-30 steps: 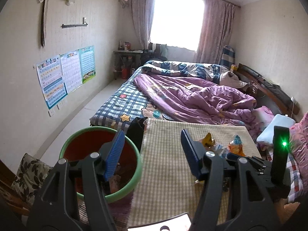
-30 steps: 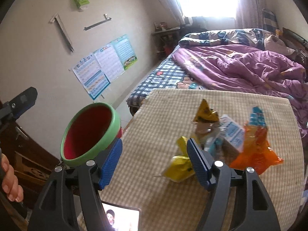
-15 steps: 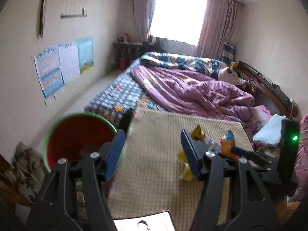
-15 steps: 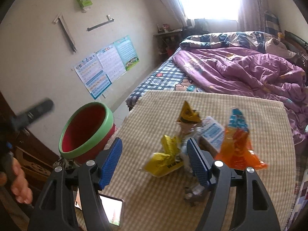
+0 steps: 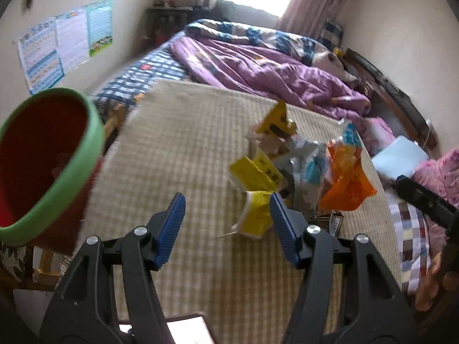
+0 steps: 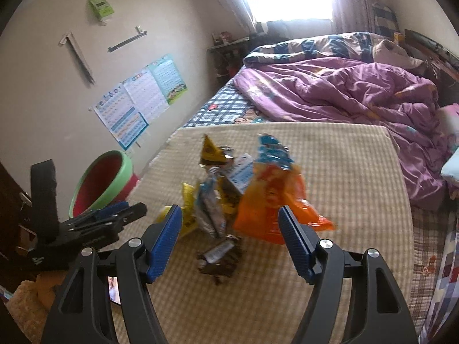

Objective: Collect trash
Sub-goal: 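Grasp the yellow printed wrapper with the left tool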

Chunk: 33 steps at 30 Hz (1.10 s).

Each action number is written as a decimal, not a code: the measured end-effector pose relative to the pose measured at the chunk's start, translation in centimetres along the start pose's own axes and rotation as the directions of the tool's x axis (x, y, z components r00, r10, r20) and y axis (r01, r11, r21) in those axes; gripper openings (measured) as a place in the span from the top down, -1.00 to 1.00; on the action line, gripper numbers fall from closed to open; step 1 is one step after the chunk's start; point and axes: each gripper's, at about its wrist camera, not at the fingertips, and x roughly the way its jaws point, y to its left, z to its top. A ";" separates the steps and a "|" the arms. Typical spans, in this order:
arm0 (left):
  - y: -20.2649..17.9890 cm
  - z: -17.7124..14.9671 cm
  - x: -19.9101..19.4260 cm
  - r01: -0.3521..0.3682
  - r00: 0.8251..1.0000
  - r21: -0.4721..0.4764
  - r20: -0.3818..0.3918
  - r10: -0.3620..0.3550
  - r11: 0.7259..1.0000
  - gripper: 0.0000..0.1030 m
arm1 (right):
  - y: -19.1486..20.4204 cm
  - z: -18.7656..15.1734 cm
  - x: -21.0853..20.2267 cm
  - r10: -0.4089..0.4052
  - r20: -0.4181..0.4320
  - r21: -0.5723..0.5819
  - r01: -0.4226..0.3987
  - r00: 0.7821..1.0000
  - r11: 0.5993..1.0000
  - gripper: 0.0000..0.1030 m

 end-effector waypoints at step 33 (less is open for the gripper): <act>-2.1 0.3 5.8 0.012 0.988 -0.027 -0.154 -0.016 1.000 0.02 | -7.2 1.9 6.3 0.062 -0.123 0.154 -0.043 0.990 0.987 -0.37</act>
